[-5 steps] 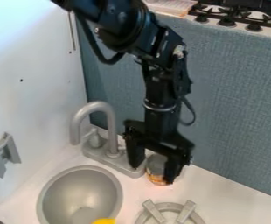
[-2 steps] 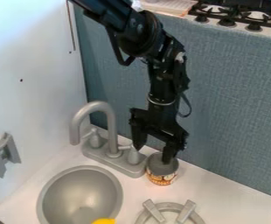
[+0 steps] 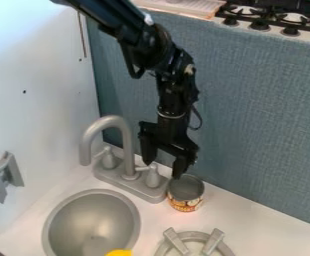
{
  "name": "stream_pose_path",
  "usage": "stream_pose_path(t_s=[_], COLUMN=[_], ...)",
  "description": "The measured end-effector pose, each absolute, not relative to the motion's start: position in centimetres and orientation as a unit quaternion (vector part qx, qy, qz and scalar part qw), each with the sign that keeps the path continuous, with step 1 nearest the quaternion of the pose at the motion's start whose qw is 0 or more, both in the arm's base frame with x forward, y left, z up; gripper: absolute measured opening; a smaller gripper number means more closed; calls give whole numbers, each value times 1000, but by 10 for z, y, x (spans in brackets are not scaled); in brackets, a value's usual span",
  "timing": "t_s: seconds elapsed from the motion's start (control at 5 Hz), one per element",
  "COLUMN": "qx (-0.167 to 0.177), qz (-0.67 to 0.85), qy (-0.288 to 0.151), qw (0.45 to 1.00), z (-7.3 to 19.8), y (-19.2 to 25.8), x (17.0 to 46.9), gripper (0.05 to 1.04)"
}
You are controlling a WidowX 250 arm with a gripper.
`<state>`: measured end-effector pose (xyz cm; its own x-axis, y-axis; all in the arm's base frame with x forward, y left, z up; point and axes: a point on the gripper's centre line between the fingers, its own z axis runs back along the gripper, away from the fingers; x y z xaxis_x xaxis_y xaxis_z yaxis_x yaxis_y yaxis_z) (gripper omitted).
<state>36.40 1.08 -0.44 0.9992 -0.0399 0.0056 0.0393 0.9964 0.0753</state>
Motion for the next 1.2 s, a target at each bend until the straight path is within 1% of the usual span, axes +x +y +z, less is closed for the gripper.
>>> stream_pose_path(t_s=[0.2, 0.4, 0.6, 0.8, 1.0, 1.2], qx=[28, 25, 31, 37, 46, 52], qz=[-41, -45, -51, -56, -66, -64], qy=[9, 15, 26, 29, 52, 61], qw=[999, 999, 998, 997, 995, 995], z=[-22, -32, -43, -47, -64, -70], y=[15, 21, 23, 20, 9, 9], x=[375, 385, 394, 403, 400, 403], gripper=[1008, 1008, 1007, 1007, 1007, 1007])
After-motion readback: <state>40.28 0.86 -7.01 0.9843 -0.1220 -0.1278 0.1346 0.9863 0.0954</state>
